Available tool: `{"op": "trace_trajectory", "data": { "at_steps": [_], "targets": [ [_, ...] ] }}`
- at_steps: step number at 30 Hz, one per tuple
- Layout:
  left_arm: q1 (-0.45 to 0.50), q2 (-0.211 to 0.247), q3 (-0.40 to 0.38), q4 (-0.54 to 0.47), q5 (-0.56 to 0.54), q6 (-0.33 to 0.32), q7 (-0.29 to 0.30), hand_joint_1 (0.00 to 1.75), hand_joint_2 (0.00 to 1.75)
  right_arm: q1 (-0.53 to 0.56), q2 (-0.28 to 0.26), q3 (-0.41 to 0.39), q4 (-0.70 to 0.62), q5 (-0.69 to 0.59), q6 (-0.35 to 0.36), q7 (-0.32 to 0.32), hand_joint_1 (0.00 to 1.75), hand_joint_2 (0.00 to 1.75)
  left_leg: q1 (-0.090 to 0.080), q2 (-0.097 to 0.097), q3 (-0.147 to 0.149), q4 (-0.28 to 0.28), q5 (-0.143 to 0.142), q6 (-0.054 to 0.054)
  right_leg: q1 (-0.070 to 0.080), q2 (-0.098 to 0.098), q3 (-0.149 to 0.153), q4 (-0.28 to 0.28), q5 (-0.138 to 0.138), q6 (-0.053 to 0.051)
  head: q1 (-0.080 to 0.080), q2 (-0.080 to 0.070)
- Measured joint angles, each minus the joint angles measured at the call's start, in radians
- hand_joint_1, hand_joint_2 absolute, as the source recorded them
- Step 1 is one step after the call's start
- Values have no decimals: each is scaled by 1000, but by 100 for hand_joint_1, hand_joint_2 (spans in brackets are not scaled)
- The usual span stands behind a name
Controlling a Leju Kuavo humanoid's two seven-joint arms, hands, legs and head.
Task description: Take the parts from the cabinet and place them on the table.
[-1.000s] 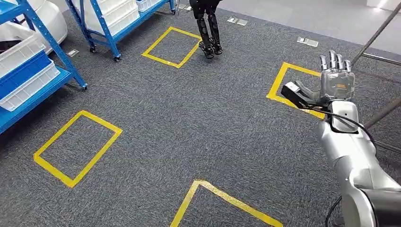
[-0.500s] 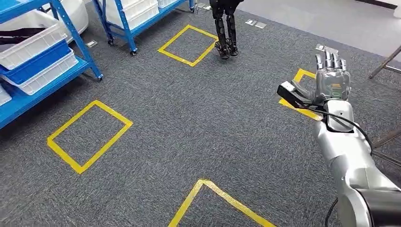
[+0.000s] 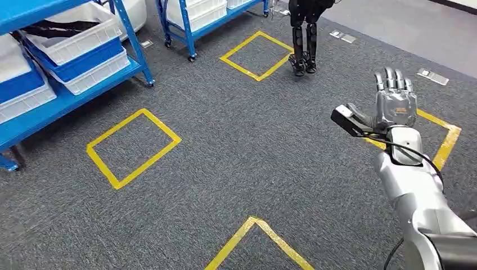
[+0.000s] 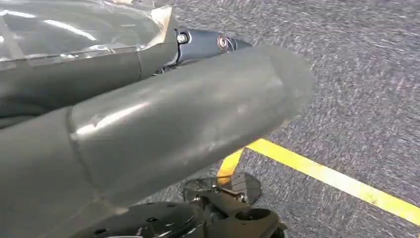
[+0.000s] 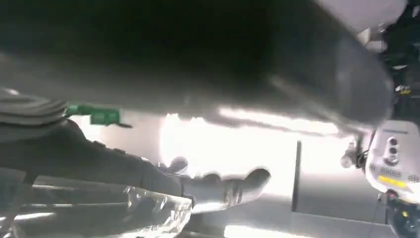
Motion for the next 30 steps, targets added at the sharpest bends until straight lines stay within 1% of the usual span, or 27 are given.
{"op": "trace_trajectory", "data": {
  "at_steps": [1,2,3,4,5,6,7,8,9,10,11,12,13,15,17,18,19,20,22,23,24,25,26,27,28,29,30],
  "targets": [
    [4,0,0,0,0,0,1,0,0,2,5,0,-3,-1,0,-5,0,0,3,-5,-1,-4,4,-7,6,-6,-1,3,2,-5,2,0],
    [5,1,0,0,0,0,1,0,0,2,10,1,-5,-2,0,-5,0,0,4,-8,-4,-2,3,-10,-2,-13,-1,-1,6,-13,0,0],
    [5,1,0,0,0,0,1,0,0,1,14,1,-9,-3,0,-8,0,0,1,35,-12,17,-16,-14,-3,-20,0,-2,7,-23,0,0],
    [2,1,0,0,0,0,1,0,0,1,15,1,-13,-3,0,-10,0,0,0,72,-35,71,-52,-19,-2,-28,-1,-2,7,-38,-10,0],
    [1,1,0,0,0,0,1,0,0,2,16,1,-14,-3,0,-11,0,0,1,84,-64,134,-86,-21,2,-35,-1,-2,6,-42,-10,0],
    [1,1,0,0,0,0,1,0,0,3,16,1,-14,-7,0,-14,0,0,2,93,-103,220,-124,-23,7,-45,-1,-2,5,-47,-10,0],
    [1,1,0,0,0,0,1,0,0,6,17,1,-14,-20,1,-31,0,0,2,95,-135,287,-148,-22,11,-55,-2,-2,5,-48,-10,0],
    [2,1,0,0,-2,0,1,0,0,9,20,1,-14,-39,3,-53,0,0,2,95,-149,315,-149,-21,14,-64,-2,-2,5,-48,-10,0],
    [3,1,0,0,-2,-1,0,0,0,13,24,1,-15,-55,9,-76,0,0,1,95,-136,292,-128,-17,18,-72,-2,-2,4,-48,-9,0],
    [3,2,0,0,-2,-1,-2,0,0,18,31,1,-18,-67,14,-93,0,0,-1,97,-99,225,-91,-9,21,-79,-1,-2,4,-49,-10,0],
    [2,2,0,0,-4,-1,-3,0,0,23,37,2,-22,-75,14,-103,0,0,-5,104,-45,130,-49,2,23,-86,1,-2,3,-50,-10,0],
    [1,3,0,0,-7,-1,-3,0,0,28,45,2,-26,-80,19,-112,0,0,-15,131,7,44,-19,18,25,-91,3,-3,2,-51,-10,0],
    [-4,6,0,0,-9,-1,-3,0,0,34,53,5,-26,-85,24,-119,0,0,-25,163,23,9,-37,22,31,-99,4,-3,2,-50,-9,0],
    [-8,4,0,0,-16,-1,-5,0,0,57,65,16,-26,-93,32,-127,0,0,-29,143,17,5,-31,23,33,-119,2,-5,2,-50,-9,0],
    [-7,4,2,0,-19,-3,-4,0,0,87,91,29,-21,-103,31,-131,0,0,-28,125,23,-9,-22,31,38,-136,13,-13,3,-47,-9,0],
    [-5,3,2,0,-20,-3,-3,0,0,102,95,32,-19,-105,30,-131,0,0,-11,119,37,-28,-8,32,41,-118,1,-2,-7,-44,-7,0],
    [-6,0,3,0,-26,-3,-3,0,0,117,104,39,-15,-111,29,-132,0,0,-15,109,40,-38,-3,36,35,-79,-6,28,-26,-44,-10,0],
    [-11,-2,6,0,-34,-5,-3,0,0,131,106,48,-2,-117,26,-134,0,0,-14,100,38,-38,1,42,29,-53,-38,97,-60,-48,-9,0],
    [-14,-6,6,0,-46,-7,-3,0,0,182,114,61,32,-123,14,-136,0,0,-11,70,37,-38,1,42,24,-36,-107,249,-116,-46,-5,0],
    [-14,-6,6,0,-52,-10,-1,0,0,211,119,69,46,-125,6,-138,0,0,-10,58,37,-37,2,41,21,-34,-123,284,-122,-39,-4,0],
    [-11,-7,7,0,-53,-11,1,0,0,243,129,75,59,-131,0,-145,0,0,-9,45,38,-36,2,39,16,-34,-120,273,-110,-29,-5,0],
    [-11,-8,8,0,-56,-13,3,0,0,270,138,78,71,-135,-4,-149,0,0,-7,33,37,-34,1,35,10,-34,-94,215,-81,-15,-5,0],
    [-11,-8,8,0,-61,-13,7,0,0,293,148,81,84,-138,-13,-150,0,0,-4,21,37,-30,-1,31,2,-32,-52,127,-44,0,-5,0],
    [-12,-8,8,0,-63,-13,8,0,0,307,154,81,94,-141,-16,-150,0,0,-2,14,37,-26,-4,26,-3,-25,-22,67,-21,9,-5,0],
    [-12,-8,9,0,-65,-13,9,0,0,323,161,83,108,-145,-19,-147,0,0,-1,5,34,-19,-8,20,-11,-2,8,4,-3,16,-3,0],
    [-13,-6,10,0,-69,-13,12,0,0,367,180,87,139,-150,-20,-136,0,0,-6,-11,25,-6,-16,4,1,7,18,-8,-13,-4,1,0],
    [-11,-5,11,0,-71,-13,12,0,0,395,190,87,152,-155,-10,-125,0,0,-6,-15,21,-9,-12,-1,1,2,17,-4,-12,-13,-3,0]
  ]
}}
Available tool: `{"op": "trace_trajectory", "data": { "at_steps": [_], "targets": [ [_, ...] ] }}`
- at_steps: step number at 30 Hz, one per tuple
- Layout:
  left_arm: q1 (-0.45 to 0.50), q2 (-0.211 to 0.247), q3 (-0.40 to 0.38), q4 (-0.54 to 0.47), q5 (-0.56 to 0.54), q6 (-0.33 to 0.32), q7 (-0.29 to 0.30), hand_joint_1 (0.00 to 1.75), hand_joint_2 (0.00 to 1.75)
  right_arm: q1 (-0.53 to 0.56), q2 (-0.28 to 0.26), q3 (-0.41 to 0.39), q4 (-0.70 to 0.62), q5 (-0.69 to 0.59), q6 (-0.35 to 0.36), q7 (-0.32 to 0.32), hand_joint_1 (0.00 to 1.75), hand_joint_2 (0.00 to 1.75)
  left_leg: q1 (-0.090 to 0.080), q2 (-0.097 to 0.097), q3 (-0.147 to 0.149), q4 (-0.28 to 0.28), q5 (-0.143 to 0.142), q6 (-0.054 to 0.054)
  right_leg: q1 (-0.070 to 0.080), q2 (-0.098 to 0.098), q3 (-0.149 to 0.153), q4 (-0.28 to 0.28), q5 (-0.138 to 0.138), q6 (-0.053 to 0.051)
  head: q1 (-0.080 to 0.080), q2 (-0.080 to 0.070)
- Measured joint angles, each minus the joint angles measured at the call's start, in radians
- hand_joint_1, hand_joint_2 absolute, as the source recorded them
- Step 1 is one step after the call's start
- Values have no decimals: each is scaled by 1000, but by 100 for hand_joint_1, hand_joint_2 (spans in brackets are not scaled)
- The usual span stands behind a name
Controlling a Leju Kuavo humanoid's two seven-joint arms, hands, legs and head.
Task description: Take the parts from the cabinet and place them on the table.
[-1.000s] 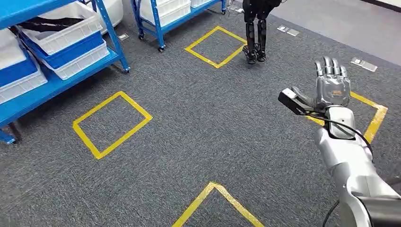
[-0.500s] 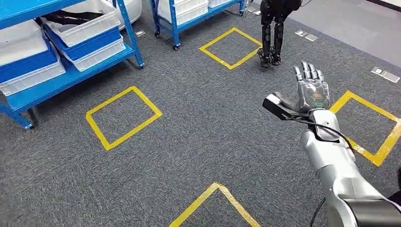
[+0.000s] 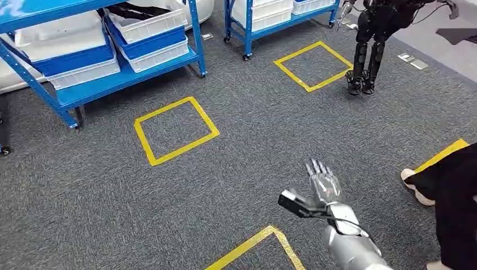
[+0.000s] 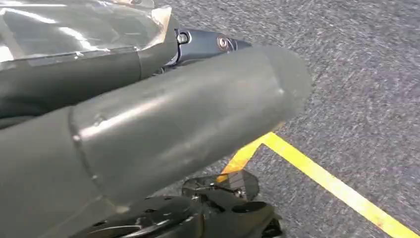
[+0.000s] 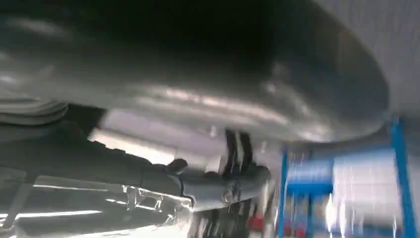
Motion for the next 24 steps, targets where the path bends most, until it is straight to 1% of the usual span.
{"op": "trace_trajectory", "data": {
  "at_steps": [1,2,3,4,5,6,7,8,9,10,11,12,13,14,15,16,17,18,19,20,21,22,23,24],
  "targets": [
    [5,1,2,0,0,0,0,0,0,17,13,0,10,-5,18,11,0,0,2,-3,-2,-1,1,-1,2,-4,-1,1,1,-3,-2,0],
    [9,3,3,0,0,0,0,0,0,34,27,0,24,-19,45,21,0,0,6,-7,-4,-1,1,-5,0,-10,-1,2,2,-10,-3,0],
    [11,5,3,0,-2,0,0,0,0,44,34,-1,36,-29,67,24,0,0,8,17,-5,5,-7,-10,-6,-15,-1,-2,6,-18,-2,0],
    [11,5,3,0,-2,0,0,0,0,57,42,-4,46,-37,86,27,0,0,3,69,-15,33,-29,-15,-5,-19,0,-2,4,-27,-7,0],
    [9,5,4,0,-3,0,1,0,0,71,44,-7,54,-43,105,34,0,0,5,93,-41,89,-66,-19,-2,-26,0,-2,4,-35,-14,0],
    [6,6,4,0,-3,0,1,0,0,88,48,-13,65,-50,131,43,0,0,7,103,-86,182,-112,-23,2,-40,0,-2,2,-42,-13,0],
    [6,6,4,0,-3,0,1,0,0,103,50,-19,75,-55,144,48,0,0,9,107,-123,260,-144,-25,3,-53,-1,-2,1,-44,-13,0],
    [7,6,4,0,-3,0,2,0,0,117,51,-23,83,-56,164,57,0,0,9,110,-148,311,-158,-26,4,-65,-1,-2,0,-45,-13,0],
    [10,6,5,0,-3,0,3,0,0,128,54,-27,90,-56,182,66,0,0,9,111,-150,315,-147,-26,5,-75,0,-2,-1,-46,-13,0],
    [11,6,6,0,-3,0,4,0,0,136,57,-30,96,-56,192,72,0,0,9,112,-130,274,-118,-24,5,-84,0,-2,-2,-47,-13,0],
    [12,6,8,0,-3,1,5,0,0,143,59,-32,100,-57,200,78,0,0,9,117,-90,198,-78,-21,5,-91,1,-2,-2,-47,-13,0],
    [11,7,11,0,-3,3,4,0,0,147,63,-37,104,-62,209,82,0,0,8,134,-36,99,-37,-16,5,-98,3,-2,-3,-46,-13,0],
    [10,7,13,0,-2,6,4,0,0,151,66,-44,107,-67,214,87,0,0,4,181,11,14,-22,-9,6,-104,6,-2,-5,-43,-14,0],
    [6,7,13,0,-2,7,4,0,0,154,67,-47,109,-70,221,90,0,0,-7,186,14,8,-30,-10,18,-111,5,-2,-8,-37,-12,0],
    [5,6,14,0,-2,10,3,0,0,158,66,-52,114,-72,230,93,0,0,-8,172,12,8,-29,-7,15,-115,6,-3,-8,-34,-10,0],
    [6,6,16,0,-2,11,2,0,0,165,67,-58,119,-77,245,105,0,0,-11,163,9,8,-30,-5,15,-126,10,-4,-10,-30,-11,0],
    [7,6,19,0,-2,11,2,0,0,176,67,-69,123,-90,259,122,0,0,-13,150,10,6,-29,0,14,-139,17,-12,-8,-24,-11,0],
    [7,7,20,0,-4,9,2,0,0,185,67,-79,125,-101,267,139,0,0,-13,139,19,-6,-24,8,20,-148,25,-16,-10,-15,-11,0],
    [10,4,21,0,-12,6,3,0,0,201,58,-94,130,-118,274,157,0,0,-3,129,33,-22,-12,15,15,-108,16,5,-25,-12,-7,0],
    [8,6,21,0,-16,0,6,0,0,214,58,-106,135,-129,275,165,0,0,-1,118,34,-26,-7,24,15,-72,-2,53,-54,-21,-8,0],
    [5,6,21,0,-20,-7,12,0,0,226,53,-119,140,-140,276,172,0,0,-1,108,32,-26,-6,28,14,-53,-32,116,-84,-28,-5,0],
    [1,5,21,0,-23,-18,18,0,0,248,46,-135,147,-151,277,182,0,0,-1,89,31,-26,-5,29,12,-42,-81,216,-123,-34,-3,0],
    [1,5,21,0,-24,-24,21,0,0,266,43,-148,152,-157,277,187,0,0,-2,74,31,-25,-5,29,12,-38,-118,283,-143,-32,-2,0],
    [1,6,21,0,-24,-25,24,0,0,279,39,-156,156,-161,277,189,0,0,-2,62,32,-25,-5,29,14,-35,-133,303,-140,-26,-2,0]
  ]
}}
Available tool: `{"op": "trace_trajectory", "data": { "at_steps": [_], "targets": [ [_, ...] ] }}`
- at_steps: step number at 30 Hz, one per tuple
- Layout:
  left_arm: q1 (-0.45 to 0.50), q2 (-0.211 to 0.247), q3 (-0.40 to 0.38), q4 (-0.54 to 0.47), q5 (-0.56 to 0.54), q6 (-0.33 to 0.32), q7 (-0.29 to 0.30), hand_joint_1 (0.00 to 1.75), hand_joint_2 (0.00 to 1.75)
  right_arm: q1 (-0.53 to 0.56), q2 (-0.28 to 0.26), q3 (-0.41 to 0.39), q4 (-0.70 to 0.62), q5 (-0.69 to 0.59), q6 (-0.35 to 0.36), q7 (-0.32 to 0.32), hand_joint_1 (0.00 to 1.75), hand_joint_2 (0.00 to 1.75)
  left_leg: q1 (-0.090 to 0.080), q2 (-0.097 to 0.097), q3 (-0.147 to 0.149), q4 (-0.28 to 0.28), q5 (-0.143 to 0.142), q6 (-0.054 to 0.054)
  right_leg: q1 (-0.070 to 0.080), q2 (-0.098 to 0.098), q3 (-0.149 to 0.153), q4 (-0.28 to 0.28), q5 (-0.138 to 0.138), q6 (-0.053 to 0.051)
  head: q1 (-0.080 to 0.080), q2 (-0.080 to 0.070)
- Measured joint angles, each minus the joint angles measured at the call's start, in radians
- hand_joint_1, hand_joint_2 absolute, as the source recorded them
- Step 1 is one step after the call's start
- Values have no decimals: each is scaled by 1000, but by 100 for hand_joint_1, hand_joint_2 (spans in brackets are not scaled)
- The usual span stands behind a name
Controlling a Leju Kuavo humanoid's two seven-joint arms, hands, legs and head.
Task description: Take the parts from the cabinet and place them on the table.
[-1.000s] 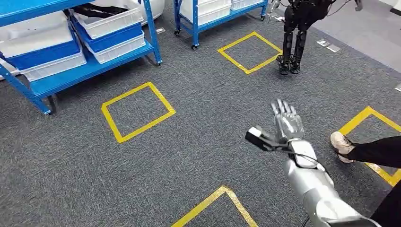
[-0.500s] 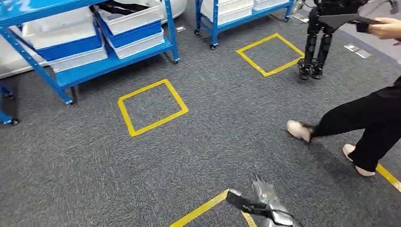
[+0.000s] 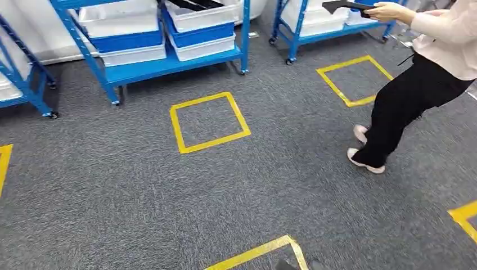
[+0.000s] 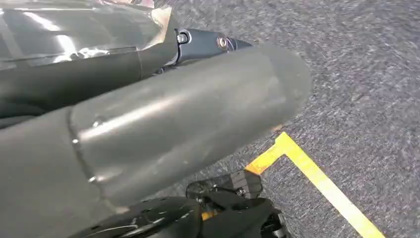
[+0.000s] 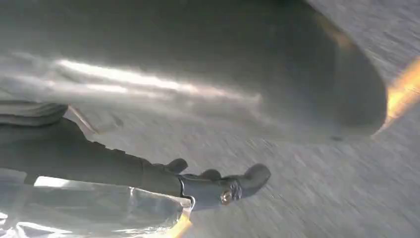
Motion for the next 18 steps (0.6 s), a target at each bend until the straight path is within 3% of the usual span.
{"op": "trace_trajectory", "data": {
  "at_steps": [1,3,4,5,6,8,9,10,11,12,14,15,16,17,18],
  "targets": [
    [1,0,0,0,0,-2,2,0,0,8,-2,-7,2,0,0,2,0,0,0,-11,1,1,0,0,0,2,10,-30,21,9,0,0],
    [1,0,0,0,0,-2,3,0,0,12,-6,-17,4,-1,0,5,0,0,0,-30,2,3,-1,-2,-1,10,83,-191,93,26,0,0],
    [-1,-1,0,0,-1,-2,3,0,0,12,-8,-22,6,0,0,6,0,0,0,-39,0,6,-2,-6,-6,47,128,-285,124,30,1,0],
    [-3,0,0,0,-2,-2,3,0,0,12,-8,-24,8,0,1,6,0,0,-10,-47,-5,20,-9,-16,-5,68,137,-317,135,23,2,0],
    [-3,0,0,0,-3,-2,4,0,0,14,-8,-26,9,0,1,6,0,0,-8,-55,-6,19,-12,-21,-6,54,143,-316,139,12,-2,0],
    [-2,1,0,0,-6,-5,8,0,0,15,-6,-31,11,-2,9,10,0,0,-3,-67,-9,16,-8,-28,-1,43,145,-313,140,3,0,0],
    [-1,3,0,0,-9,-9,12,0,0,15,-1,-36,11,-10,18,17,0,0,1,-78,-12,19,-9,-34,-13,31,147,-319,145,-7,-2,0],
    [0,4,0,0,-10,-11,14,0,0,16,0,-40,11,-15,19,20,0,0,1,-45,-14,31,-19,-38,-12,23,149,-320,147,-10,0,0],
    [-1,4,0,0,-11,-14,15,0,0,20,-3,-47,11,-22,25,27,0,0,-1,9,-32,72,-53,-45,-11,15,150,-320,145,-19,-12,0],
    [-4,4,0,0,-11,-17,17,0,0,26,-3,-52,13,-32,29,28,0,0,2,33,-64,139,-94,-51,-8,4,150,-320,144,-28,-14,0],
    [-5,4,0,0,-11,-17,16,0,0,47,-3,-78,16,-68,36,31,0,0,10,46,-143,300,-164,-59,-4,-24,149,-320,141,-32,-14,0],
    [-3,4,0,0,-12,-17,16,0,0,55,-3,-90,18,-80,36,32,0,0,12,49,-157,328,-165,-62,-4,-35,148,-319,141,-32,-14,0],
    [-1,4,0,0,-12,-17,16,0,0,62,-2,-103,19,-91,36,34,0,0,13,50,-148,307,-143,-62,-4,-45,149,-319,140,-33,-14,0],
    [-1,5,0,0,-12,-16,16,0,0,66,-1,-114,20,-98,35,34,0,0,15,53,-117,247,-107,-61,-4,-52,149,-319,139,-32,-14,0],
    [-2,6,0,0,-12,-16,15,0,0,68,0,-123,20,-104,35,34,0,0,14,62,-67,153,-62,-57,-4,-59,151,-320,137,-29,-14,0]
  ]
}}
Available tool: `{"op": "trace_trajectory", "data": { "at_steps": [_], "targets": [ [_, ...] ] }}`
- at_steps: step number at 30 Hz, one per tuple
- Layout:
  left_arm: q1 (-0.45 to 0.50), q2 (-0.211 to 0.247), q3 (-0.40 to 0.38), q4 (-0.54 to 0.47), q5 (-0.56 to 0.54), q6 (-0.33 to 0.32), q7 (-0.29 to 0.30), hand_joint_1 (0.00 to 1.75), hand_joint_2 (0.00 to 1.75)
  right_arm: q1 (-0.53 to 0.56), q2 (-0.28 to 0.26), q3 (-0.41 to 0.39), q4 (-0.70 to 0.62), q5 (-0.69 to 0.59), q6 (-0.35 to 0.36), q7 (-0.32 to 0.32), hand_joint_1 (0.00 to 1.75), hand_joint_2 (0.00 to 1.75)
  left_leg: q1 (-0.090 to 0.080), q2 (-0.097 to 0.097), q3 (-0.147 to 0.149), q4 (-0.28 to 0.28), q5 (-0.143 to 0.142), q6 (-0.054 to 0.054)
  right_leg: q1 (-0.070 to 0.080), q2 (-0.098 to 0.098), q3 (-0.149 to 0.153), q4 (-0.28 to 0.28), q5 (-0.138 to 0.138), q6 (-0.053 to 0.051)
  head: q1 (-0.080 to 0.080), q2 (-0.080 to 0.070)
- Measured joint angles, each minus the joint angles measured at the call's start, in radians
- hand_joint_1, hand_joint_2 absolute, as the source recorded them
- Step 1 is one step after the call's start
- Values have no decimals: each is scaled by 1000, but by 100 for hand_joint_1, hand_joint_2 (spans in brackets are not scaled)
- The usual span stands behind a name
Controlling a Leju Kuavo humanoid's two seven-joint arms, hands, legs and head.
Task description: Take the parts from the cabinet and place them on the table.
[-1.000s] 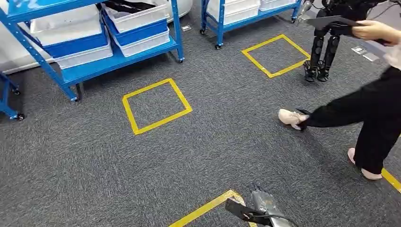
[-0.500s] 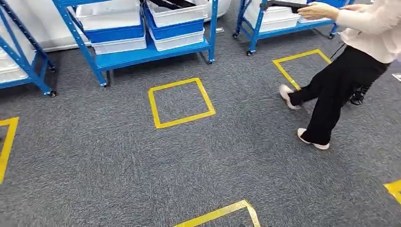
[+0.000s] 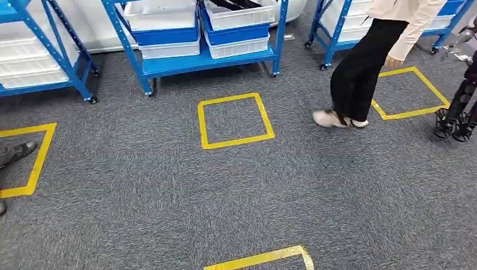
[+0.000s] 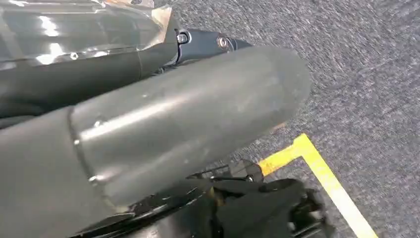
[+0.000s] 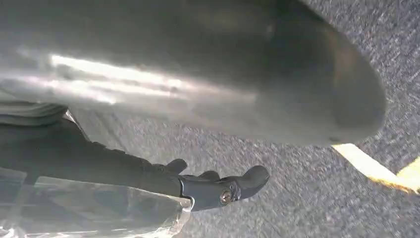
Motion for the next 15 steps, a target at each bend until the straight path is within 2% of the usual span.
{"op": "trace_trajectory", "data": {
  "at_steps": [1,2,3,5,6,7,8,9,10,11,12,13,14,15],
  "targets": [
    [-1,1,0,0,0,0,0,0,0,2,1,-9,0,-5,-1,0,0,0,-2,27,55,-95,34,9,1,-6,3,0,-1,2,0,0],
    [-4,2,0,0,0,0,0,0,0,4,1,-17,0,-7,-1,0,0,0,-11,57,74,-131,25,15,5,-12,5,0,-4,6,1,0],
    [-4,2,0,0,0,1,0,0,0,7,1,-24,0,-8,-1,0,0,0,-16,44,72,-135,29,19,10,-19,7,0,-6,12,5,0],
    [-2,2,0,0,0,1,4,0,0,12,3,-34,1,-8,1,-1,0,0,-20,29,70,-132,27,25,4,-32,13,-5,-7,25,4,0],
    [-1,3,0,0,0,1,7,0,0,12,5,-38,1,-8,1,-3,0,0,-21,17,72,-142,32,33,6,-42,19,-10,-5,30,2,0],
    [0,3,0,0,0,1,12,0,0,12,5,-40,1,-8,2,-3,0,0,-5,7,91,-166,50,40,11,-26,14,0,-14,37,5,0],
    [0,2,0,0,-3,1,13,0,0,13,2,-43,1,-8,4,-4,0,0,-8,2,95,-174,53,46,7,11,4,33,-37,32,8,0],
    [-2,2,1,0,-5,0,15,0,0,17,4,-46,2,-10,8,-5,0,0,-8,-6,93,-174,56,52,6,35,-24,93,-68,22,7,0],
    [-5,0,0,0,-10,-3,18,0,0,21,3,-50,4,-11,12,-5,0,0,-8,-20,92,-174,56,52,4,49,-65,182,-107,16,13,0],
    [-5,-2,0,0,-14,-3,21,0,0,24,3,-51,5,-13,13,-5,0,0,-8,-31,91,-173,56,52,3,54,-99,251,-133,15,13,0],
    [-4,-2,0,0,-18,-4,24,0,0,30,3,-53,6,-14,14,-6,0,0,-8,-44,91,-172,56,52,4,56,-124,300,-145,21,13,0],
    [-3,-2,0,0,-18,-5,29,0,0,33,3,-56,6,-13,14,-7,0,0,-8,-56,92,-172,56,51,3,58,-124,296,-135,29,16,0],
    [-1,-2,0,0,-18,-7,31,0,0,35,3,-57,6,-12,14,-7,0,0,-8,-70,93,-170,55,50,0,59,-97,238,-103,43,15,0],
    [-2,-2,0,0,-18,-9,32,0,0,35,2,-58,6,-10,14,-8,0,0,-7,-81,93,-165,53,46,-4,63,-57,152,-64,55,15,0]
  ]
}}
